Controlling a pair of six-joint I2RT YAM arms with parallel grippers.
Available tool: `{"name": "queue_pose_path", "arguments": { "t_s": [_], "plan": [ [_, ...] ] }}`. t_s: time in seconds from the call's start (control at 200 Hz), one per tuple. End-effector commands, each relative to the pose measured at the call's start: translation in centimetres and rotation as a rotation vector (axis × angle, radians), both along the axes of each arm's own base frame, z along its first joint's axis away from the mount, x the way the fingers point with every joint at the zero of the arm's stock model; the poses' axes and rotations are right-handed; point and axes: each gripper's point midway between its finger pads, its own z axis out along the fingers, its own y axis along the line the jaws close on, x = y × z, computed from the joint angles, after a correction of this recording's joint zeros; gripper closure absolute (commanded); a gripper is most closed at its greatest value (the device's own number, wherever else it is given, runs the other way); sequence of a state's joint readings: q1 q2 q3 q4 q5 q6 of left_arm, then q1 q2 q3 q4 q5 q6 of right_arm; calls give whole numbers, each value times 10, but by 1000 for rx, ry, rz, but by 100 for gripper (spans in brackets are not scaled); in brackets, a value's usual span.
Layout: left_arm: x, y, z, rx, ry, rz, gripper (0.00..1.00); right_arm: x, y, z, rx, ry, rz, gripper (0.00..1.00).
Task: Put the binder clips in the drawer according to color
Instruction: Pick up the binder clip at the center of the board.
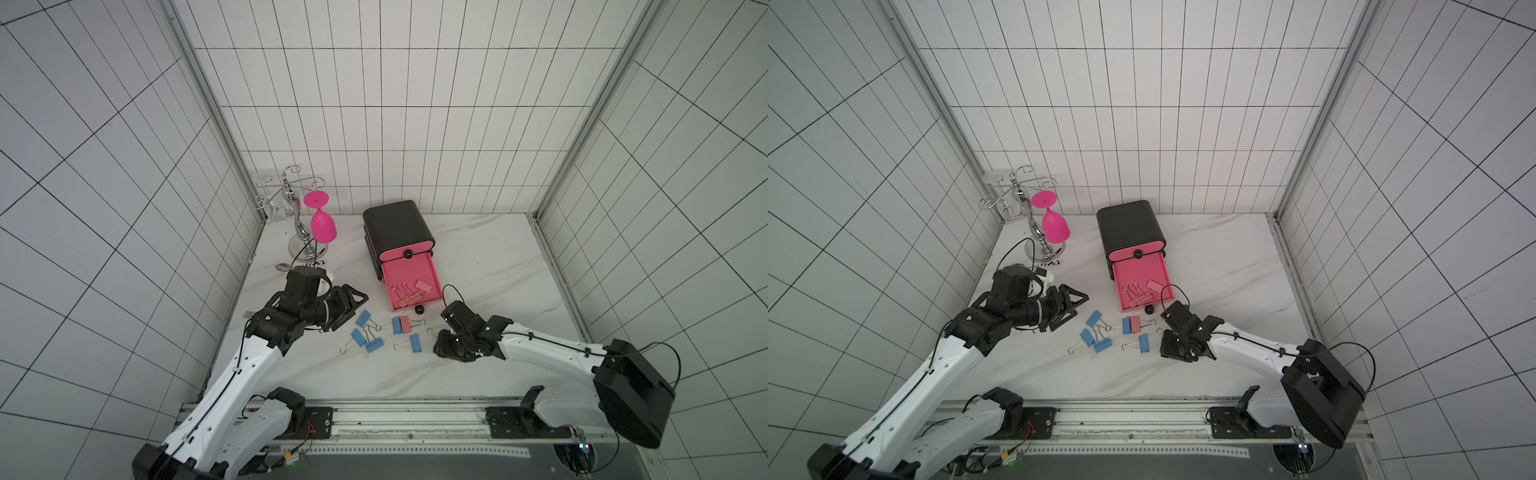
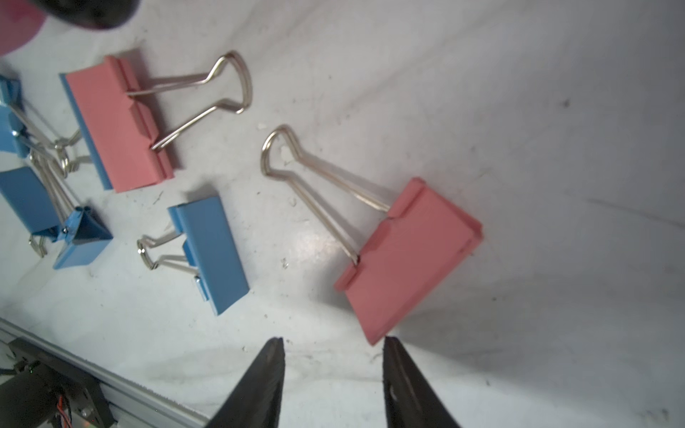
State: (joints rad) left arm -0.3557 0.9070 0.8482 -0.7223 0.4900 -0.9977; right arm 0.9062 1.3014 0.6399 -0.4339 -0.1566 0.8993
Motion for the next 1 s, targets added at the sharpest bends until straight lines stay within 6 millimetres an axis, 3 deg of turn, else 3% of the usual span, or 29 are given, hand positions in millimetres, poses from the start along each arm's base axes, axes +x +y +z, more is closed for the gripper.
{"name": "queue_pose_path", "arguments": {
  "t_s": [0.0,0.095,0.23,0.76,0.995],
  "plan": [
    [-1,3,-1,6,-10,20,32,2,-28,14,-132,-49,-11,47],
    [-2,3,-1,5,-11,20,32,4,-52,22,-221,-92,-33,38],
    [-1,3,-1,2,-12,17,32,14,-63,22,-224,-106,-33,31],
    [-2,1,-3,6,-5,-3,32,57,-15,6,-106,-85,155,27],
    [-4,1,-7,12,3,-6,32,60,-4,-4,-95,-43,187,30]
  ]
}}
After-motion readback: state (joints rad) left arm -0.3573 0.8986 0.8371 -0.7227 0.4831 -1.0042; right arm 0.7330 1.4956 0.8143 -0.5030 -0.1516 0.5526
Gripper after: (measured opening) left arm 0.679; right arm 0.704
